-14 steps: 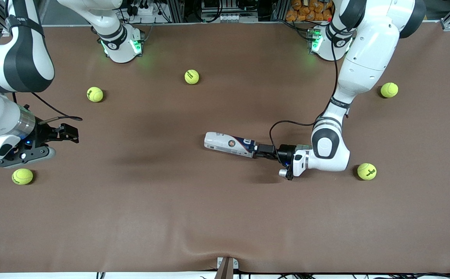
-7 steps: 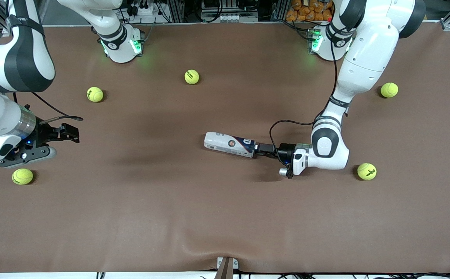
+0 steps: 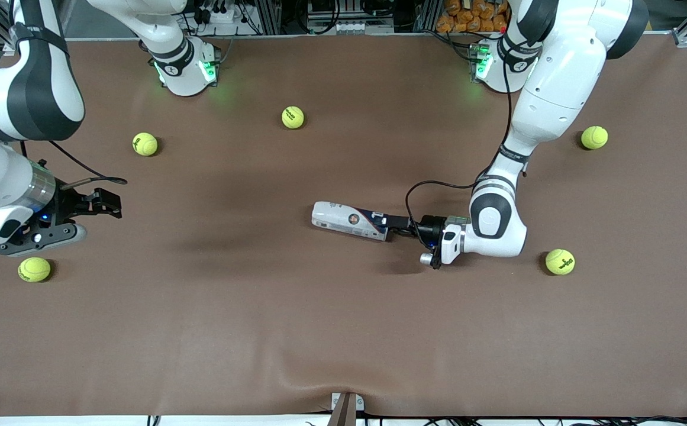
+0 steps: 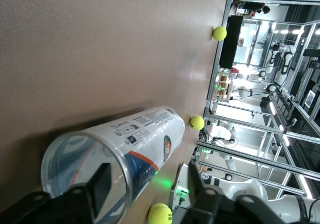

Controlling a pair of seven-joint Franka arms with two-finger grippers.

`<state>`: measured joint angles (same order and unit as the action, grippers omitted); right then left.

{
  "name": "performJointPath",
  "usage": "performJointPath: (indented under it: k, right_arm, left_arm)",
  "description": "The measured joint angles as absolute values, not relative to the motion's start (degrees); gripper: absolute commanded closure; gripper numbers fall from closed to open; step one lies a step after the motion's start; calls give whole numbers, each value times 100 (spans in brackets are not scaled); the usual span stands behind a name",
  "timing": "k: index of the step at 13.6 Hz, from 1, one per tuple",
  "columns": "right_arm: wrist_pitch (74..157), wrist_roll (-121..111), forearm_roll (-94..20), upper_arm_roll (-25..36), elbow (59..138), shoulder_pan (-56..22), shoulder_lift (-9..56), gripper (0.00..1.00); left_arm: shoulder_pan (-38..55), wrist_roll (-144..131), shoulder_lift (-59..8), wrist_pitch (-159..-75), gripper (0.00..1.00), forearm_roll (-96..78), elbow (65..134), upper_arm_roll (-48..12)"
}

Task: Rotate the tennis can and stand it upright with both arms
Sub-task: 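Lower the left gripper to the can's bottom end and grasp it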

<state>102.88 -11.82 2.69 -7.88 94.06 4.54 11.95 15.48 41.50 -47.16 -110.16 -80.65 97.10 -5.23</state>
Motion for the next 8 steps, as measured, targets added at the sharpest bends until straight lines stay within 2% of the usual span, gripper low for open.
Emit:
performJointPath:
  k: [5,8]
  right_arm:
    - [10288,-1182,269,-789,9406,454,1195,0]
    - [10285,-1181,268,-789,9406,454,1195,0]
  left_arm:
    - [1448,4155,-4662,-10983,100,-8067,9706,-516]
    - [1407,4093,-4571,-10898,100,-8067,9699,-519]
